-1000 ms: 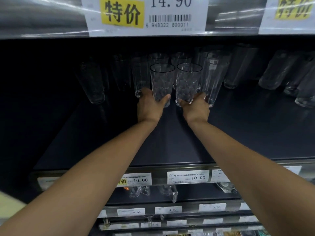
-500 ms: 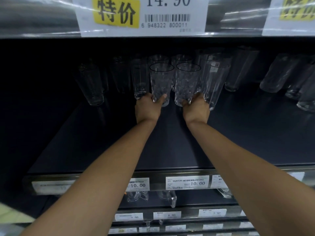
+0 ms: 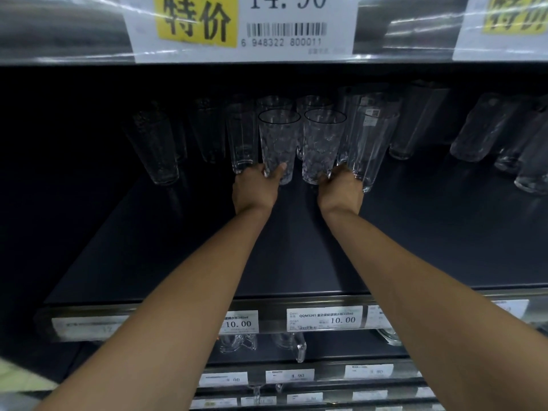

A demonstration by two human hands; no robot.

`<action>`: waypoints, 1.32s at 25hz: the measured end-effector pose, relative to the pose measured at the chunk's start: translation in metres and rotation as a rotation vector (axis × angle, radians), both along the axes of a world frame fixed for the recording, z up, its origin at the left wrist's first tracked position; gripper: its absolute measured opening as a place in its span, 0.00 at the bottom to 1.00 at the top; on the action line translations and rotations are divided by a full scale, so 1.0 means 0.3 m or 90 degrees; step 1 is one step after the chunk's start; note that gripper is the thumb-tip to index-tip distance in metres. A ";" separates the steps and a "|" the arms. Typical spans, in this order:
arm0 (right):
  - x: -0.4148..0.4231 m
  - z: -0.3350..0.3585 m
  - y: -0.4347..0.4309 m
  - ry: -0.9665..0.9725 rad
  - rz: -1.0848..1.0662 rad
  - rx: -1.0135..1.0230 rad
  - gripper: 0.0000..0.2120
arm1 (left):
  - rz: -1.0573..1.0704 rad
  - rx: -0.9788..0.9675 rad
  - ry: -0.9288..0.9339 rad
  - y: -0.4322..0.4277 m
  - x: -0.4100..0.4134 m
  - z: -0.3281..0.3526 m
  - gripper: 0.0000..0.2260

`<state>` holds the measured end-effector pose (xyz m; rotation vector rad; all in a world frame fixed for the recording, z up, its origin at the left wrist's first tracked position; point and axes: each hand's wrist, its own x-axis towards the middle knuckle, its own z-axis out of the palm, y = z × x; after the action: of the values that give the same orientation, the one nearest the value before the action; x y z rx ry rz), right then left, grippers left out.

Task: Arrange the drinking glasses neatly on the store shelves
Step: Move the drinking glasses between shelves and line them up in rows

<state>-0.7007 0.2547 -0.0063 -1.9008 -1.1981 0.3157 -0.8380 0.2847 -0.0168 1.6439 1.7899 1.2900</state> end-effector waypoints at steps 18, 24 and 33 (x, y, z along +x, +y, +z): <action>-0.015 0.007 0.007 -0.089 -0.043 -0.026 0.14 | 0.032 -0.025 0.064 0.018 0.006 0.001 0.22; -0.014 0.002 0.004 -0.079 -0.021 -0.015 0.14 | 0.041 -0.039 0.060 0.028 0.006 -0.002 0.26; -0.017 0.000 0.009 -0.086 -0.021 -0.020 0.14 | 0.039 -0.052 0.047 0.021 0.009 0.008 0.24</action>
<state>-0.7057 0.2575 -0.0063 -1.9933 -1.2550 0.1906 -0.8354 0.2910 -0.0144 1.6241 1.9235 1.1797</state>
